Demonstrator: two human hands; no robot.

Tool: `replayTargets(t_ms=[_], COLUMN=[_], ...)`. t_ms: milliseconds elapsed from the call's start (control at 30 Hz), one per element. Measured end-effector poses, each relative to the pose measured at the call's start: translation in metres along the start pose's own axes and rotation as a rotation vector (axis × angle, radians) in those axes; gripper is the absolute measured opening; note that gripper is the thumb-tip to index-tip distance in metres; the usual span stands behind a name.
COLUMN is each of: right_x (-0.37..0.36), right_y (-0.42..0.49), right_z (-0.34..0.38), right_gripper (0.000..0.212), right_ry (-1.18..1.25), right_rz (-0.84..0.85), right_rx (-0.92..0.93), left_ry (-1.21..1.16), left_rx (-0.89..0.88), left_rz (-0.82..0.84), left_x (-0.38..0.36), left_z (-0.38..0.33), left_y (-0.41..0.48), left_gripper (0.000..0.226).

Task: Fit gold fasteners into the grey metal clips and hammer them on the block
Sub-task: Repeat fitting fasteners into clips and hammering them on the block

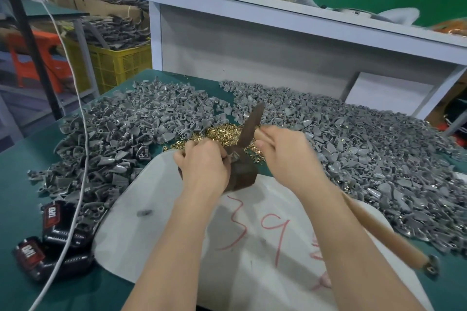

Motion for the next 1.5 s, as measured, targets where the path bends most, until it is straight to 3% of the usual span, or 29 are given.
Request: replayTargets(t_ms=[67, 100, 200, 233, 367, 400, 467, 533, 633, 667, 800, 967, 1100, 1233, 1333, 1367, 1433, 1500], right_x=[0.026, 0.023, -0.026, -0.025, 0.020, 0.014, -0.019, -0.020, 0.018, 0.018, -0.028, -0.014, -0.046, -0.078, -0.059, -0.047, -0.032, -0.037], right_y=[-0.007, -0.007, -0.006, -0.006, -0.012, -0.011, -0.007, -0.003, -0.008, -0.010, -0.001, 0.015, 0.014, 0.002, 0.008, 0.010, 0.014, 0.019], right_z=[-0.002, -0.001, -0.002, -0.004, -0.001, 0.002, 0.007, 0.004, 0.006, 0.010, 0.007, -0.038, -0.078, -0.095, -0.088, -0.080, -0.054, -0.020], right_gripper=[0.031, 0.030, 0.020, 0.020, 0.028, 0.027, 0.023, 0.026, 0.027, 0.025, 0.021, 0.017, 0.034, 0.030, 0.029, 0.032, 0.040, 0.036], right_ry=[0.145, 0.134, -0.028, -0.025, 0.142, 0.139, 0.035, -0.048, 0.073, 0.073, -0.041, 0.233, 0.221, 0.206, -0.117, -0.128, 0.049, 0.223], right_rz=[-0.230, -0.228, 0.079, 0.081, -0.273, -0.234, 0.006, 0.057, -0.237, -0.240, 0.113, 0.081, 0.273, 0.416, 0.298, 0.220, 0.138, 0.211], right_rx=[0.037, 0.039, 0.005, -0.005, 0.084, 0.089, 0.047, 0.017, 0.073, 0.089, 0.029, -0.107, -0.288, -0.420, -0.378, -0.343, -0.176, 0.017], left_ry=[-0.044, -0.045, 0.013, 0.017, -0.032, -0.025, 0.020, 0.032, -0.045, -0.050, 0.006, -0.029, -0.013, -0.003, 0.004, -0.008, -0.045, -0.078], left_rx=[0.003, 0.005, -0.013, -0.015, -0.018, -0.010, -0.004, -0.002, 0.003, 0.007, -0.009, -0.002, -0.007, -0.012, -0.009, -0.013, -0.032, -0.056], left_rz=[-0.010, -0.007, 0.010, 0.011, -0.001, 0.004, 0.012, 0.007, -0.005, 0.001, 0.016, 0.016, 0.016, -0.001, -0.013, -0.016, -0.024, -0.025], left_x=[0.000, 0.000, 0.002, 0.002, 0.001, 0.001, 0.001, -0.001, -0.001, -0.002, -0.002, -0.001, -0.001, 0.001, 0.003, 0.004, 0.005, 0.005], left_z=[0.000, 0.000, -0.002, -0.002, -0.003, -0.003, -0.003, -0.002, -0.001, -0.001, -0.003, -0.002, -0.003, -0.003, -0.003, -0.004, -0.007, -0.012], left_y=[0.000, 0.000, 0.000, 0.000, 0.001, 0.001, 0.001, 0.001, 0.002, 0.002, 0.002, 0.002, 0.001, 0.000, -0.001, -0.001, -0.001, -0.001], left_gripper=[0.015, 0.015, 0.015, 0.014, 0.012, 0.013, 0.014, 0.015, 0.012, 0.012, 0.016, 0.013, 0.014, 0.016, 0.018, 0.018, 0.018, 0.017])
Point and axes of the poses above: each hand's wrist, its own y-axis towards the middle knuckle, its own x-axis out of the back of the hand, z = x × y, the point moved 10 cm from there along y, towards the middle knuckle, and after that the axes turned 10 degrees about z, right-handed, at the moved point
